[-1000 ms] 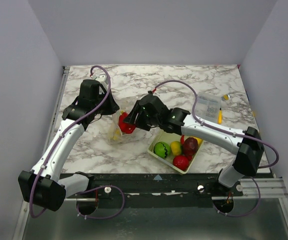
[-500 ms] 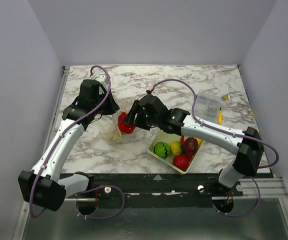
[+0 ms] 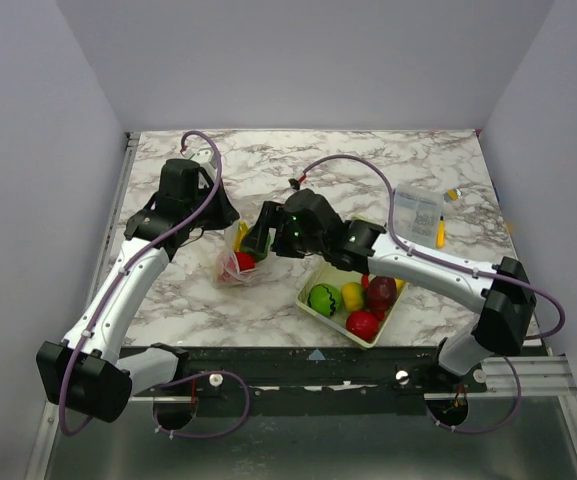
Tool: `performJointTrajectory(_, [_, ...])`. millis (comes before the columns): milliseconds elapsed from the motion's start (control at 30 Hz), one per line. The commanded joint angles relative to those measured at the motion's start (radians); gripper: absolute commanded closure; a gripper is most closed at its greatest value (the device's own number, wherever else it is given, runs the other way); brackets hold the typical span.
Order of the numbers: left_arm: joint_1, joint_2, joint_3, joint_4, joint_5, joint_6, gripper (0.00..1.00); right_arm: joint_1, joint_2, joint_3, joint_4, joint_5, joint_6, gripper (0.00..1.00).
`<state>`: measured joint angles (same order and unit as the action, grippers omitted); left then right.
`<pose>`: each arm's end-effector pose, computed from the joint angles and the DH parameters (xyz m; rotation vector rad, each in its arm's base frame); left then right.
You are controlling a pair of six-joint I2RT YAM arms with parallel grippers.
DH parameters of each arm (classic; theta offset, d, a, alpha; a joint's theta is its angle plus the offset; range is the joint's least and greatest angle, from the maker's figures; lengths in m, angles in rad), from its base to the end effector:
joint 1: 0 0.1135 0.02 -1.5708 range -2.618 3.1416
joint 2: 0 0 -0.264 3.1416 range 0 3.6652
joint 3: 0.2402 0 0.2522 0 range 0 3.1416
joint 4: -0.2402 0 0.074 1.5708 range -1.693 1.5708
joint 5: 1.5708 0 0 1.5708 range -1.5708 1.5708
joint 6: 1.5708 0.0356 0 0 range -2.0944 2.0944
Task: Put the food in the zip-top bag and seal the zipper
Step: Place the fake vegetable in the zipper food storage bag, then pick up the fake fruit from the bin.
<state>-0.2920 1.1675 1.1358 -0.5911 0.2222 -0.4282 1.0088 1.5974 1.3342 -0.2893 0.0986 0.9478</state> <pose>0.2385 -0.0799 0.3451 -0.0246 2.2512 -0.6410 0.2014 0.3132 0.3142 -0.0068 2.3071 1.0045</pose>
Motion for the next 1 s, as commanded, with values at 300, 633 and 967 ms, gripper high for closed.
performJointTrajectory(300, [-0.003,-0.001,0.002,0.020,0.017,-0.001,1.00,0.005,-0.190,-0.022,-0.031,0.071,-0.189,0.19])
performJointTrajectory(633, [-0.001,0.005,0.006,0.014,0.005,0.003,1.00,0.006,-0.456,-0.153,-0.164,0.400,-0.243,0.13])
performJointTrajectory(967, [-0.001,0.009,0.008,0.015,0.014,0.002,1.00,-0.112,-0.477,-0.310,-0.493,0.712,-0.115,0.10])
